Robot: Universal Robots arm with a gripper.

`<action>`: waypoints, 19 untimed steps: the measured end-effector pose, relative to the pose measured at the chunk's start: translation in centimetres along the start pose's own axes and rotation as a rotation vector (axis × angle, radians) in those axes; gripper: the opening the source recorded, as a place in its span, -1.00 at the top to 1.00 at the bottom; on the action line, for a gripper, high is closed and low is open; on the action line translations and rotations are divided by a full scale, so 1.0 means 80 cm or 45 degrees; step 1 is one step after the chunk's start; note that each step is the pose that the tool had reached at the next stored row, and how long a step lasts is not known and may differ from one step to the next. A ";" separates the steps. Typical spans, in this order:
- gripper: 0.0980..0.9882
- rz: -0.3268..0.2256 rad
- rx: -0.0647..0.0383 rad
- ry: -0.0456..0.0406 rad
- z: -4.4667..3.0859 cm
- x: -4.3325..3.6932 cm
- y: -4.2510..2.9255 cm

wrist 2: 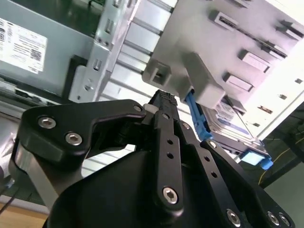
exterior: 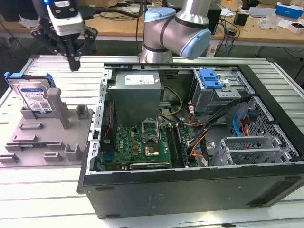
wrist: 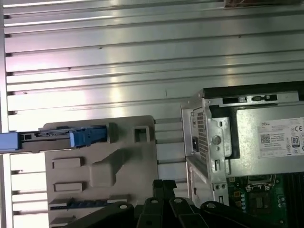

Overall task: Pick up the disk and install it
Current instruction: 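Reach for the disk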

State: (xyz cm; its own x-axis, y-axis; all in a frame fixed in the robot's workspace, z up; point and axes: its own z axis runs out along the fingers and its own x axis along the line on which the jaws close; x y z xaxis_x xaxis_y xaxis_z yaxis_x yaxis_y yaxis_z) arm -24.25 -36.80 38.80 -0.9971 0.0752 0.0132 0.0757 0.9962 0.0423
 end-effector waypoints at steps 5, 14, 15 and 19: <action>0.98 0.000 0.000 0.005 0.0033 0.032 0.0071; 0.98 0.001 0.001 0.012 0.0101 0.086 0.0301; 0.98 0.000 0.001 0.013 0.0108 0.092 0.0329; 0.98 0.001 0.001 0.020 0.0131 0.114 0.0428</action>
State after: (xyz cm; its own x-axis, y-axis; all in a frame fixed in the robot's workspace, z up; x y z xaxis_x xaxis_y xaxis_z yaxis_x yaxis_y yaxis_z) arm -33.13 -32.66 38.02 -0.9967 0.0754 0.0288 0.0765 0.9962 0.0411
